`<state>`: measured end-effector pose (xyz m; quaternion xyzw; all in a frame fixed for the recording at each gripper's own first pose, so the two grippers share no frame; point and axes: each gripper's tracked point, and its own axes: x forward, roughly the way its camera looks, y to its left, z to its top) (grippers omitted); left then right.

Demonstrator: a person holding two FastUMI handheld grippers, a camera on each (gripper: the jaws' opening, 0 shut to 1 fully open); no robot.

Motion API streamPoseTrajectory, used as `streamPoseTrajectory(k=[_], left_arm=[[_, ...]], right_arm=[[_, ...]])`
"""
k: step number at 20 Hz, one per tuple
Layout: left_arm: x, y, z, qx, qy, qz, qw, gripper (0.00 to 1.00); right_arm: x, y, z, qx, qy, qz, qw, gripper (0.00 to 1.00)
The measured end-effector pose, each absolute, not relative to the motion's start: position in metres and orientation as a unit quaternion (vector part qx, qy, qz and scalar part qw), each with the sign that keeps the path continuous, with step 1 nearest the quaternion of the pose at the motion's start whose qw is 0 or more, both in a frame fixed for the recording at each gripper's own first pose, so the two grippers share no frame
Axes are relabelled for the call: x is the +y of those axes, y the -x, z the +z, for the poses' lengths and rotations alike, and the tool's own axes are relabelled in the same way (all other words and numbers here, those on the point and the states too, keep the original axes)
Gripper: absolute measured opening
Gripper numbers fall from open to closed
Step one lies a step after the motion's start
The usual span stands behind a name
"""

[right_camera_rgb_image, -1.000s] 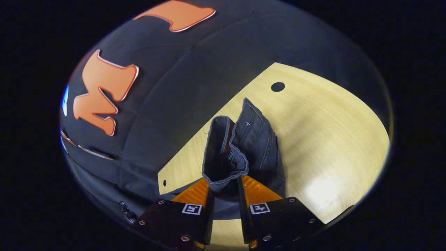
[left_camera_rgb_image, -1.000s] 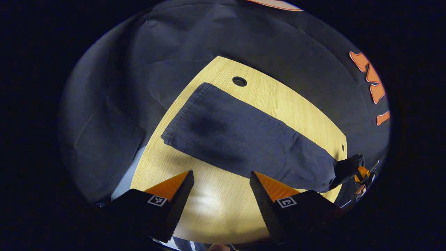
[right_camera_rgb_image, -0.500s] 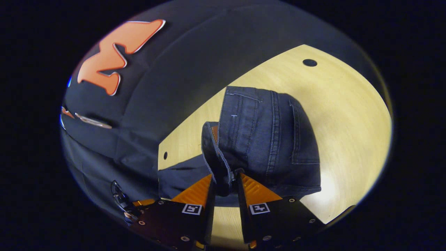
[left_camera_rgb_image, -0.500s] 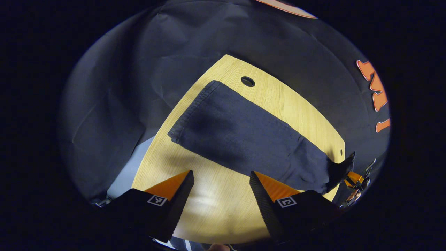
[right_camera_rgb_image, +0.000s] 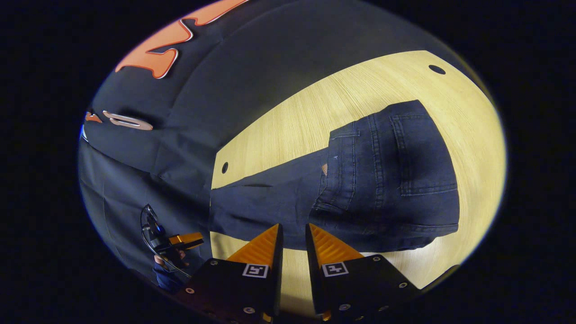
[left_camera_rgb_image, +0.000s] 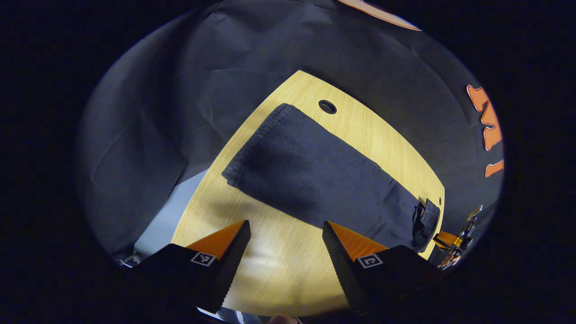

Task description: Grasp the waist and the cuffs of the jeans and fold them to make the two legs overlap; first hold the waist and fold one-third of the jeans toward the cuffs, then hold the cuffs and fold the remaining one-third in the same direction to finish folding.

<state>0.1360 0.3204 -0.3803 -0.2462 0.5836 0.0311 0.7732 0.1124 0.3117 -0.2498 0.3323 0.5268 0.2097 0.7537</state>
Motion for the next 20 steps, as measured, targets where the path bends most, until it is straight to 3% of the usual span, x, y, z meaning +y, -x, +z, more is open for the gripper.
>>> streamPoseTrajectory(k=[3, 6, 7, 8, 14, 20], left_arm=[[0.327, -0.142, -0.394, 0.591, 0.254, 0.044, 0.764, 0.98], [0.337, -0.152, -0.413, 0.600, 0.284, 0.067, 0.745, 0.98], [0.340, -0.158, -0.417, 0.600, 0.304, 0.076, 0.736, 0.98], [0.344, -0.166, -0.421, 0.599, 0.323, 0.088, 0.727, 0.98], [0.380, -0.178, -0.451, 0.632, 0.311, 0.133, 0.697, 0.98], [0.389, -0.188, -0.456, 0.674, 0.230, 0.160, 0.684, 0.97]], right_arm=[[0.274, -0.116, -0.263, 0.524, -0.308, 0.155, 0.779, 0.30], [0.259, -0.116, -0.258, 0.519, -0.305, 0.135, 0.787, 0.70], [0.257, -0.115, -0.256, 0.515, -0.308, 0.131, 0.789, 0.75], [0.253, -0.115, -0.254, 0.512, -0.313, 0.126, 0.790, 0.88], [0.245, -0.103, -0.246, 0.497, -0.336, 0.111, 0.792, 0.91], [0.230, -0.099, -0.240, 0.481, -0.358, 0.091, 0.795, 0.91]])
